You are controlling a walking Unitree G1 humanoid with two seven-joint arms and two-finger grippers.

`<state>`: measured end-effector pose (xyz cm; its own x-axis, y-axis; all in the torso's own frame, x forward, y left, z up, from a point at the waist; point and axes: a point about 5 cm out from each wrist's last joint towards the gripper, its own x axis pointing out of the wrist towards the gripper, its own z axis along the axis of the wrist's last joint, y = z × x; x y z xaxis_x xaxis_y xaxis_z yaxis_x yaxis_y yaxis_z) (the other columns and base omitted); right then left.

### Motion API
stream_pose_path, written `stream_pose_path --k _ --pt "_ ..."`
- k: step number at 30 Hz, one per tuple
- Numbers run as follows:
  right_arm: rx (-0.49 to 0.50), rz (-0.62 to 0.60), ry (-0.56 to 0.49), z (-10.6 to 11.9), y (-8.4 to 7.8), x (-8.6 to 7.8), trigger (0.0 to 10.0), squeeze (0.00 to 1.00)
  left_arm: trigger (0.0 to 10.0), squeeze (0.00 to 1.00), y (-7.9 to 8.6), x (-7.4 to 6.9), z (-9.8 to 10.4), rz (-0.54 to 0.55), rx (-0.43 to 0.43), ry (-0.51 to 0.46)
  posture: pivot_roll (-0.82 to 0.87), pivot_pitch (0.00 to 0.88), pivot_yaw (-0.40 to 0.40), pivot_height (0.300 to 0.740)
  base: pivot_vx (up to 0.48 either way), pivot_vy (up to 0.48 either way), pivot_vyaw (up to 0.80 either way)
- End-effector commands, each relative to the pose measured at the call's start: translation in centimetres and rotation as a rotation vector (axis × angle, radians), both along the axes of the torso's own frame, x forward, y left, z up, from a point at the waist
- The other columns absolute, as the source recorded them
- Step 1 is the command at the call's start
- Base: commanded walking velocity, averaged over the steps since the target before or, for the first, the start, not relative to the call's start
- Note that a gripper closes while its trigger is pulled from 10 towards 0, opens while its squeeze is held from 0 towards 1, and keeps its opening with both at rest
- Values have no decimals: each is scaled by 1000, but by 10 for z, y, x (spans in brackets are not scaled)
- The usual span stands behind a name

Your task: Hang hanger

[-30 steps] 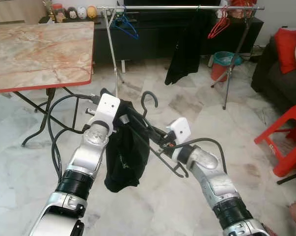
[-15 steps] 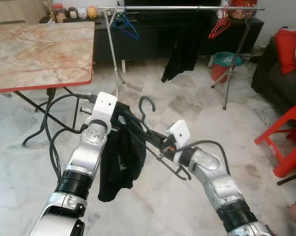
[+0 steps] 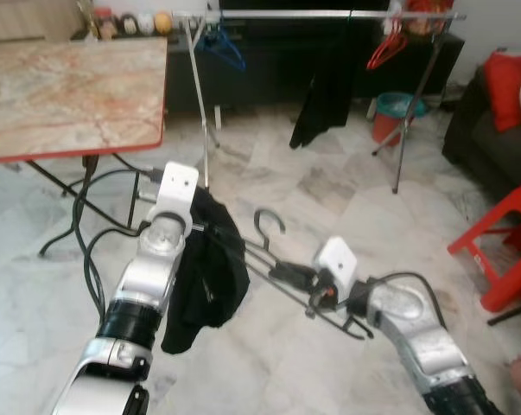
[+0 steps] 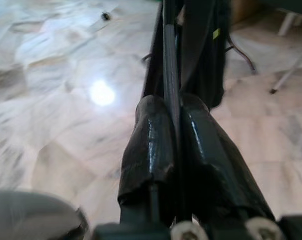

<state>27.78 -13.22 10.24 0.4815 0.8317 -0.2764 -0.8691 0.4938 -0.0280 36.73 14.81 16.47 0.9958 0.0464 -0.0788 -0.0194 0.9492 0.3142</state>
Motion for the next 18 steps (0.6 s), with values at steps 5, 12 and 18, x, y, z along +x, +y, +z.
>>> stream_pose_path --k 5,12,18 --pt "0 189 34 16 -2 -25 314 0 0 0 7 4 8 21 34 -42 14 0 4 740 0 0 0" --pt "109 94 -29 34 -9 -15 10000 0 1843 0 11 2 -11 -6 64 38 11 0 6 740 0 0 0" --pt "343 -20 -32 46 -11 -11 10000 0 10000 0 27 -5 -31 3 35 84 17 0 6 740 0 0 0"
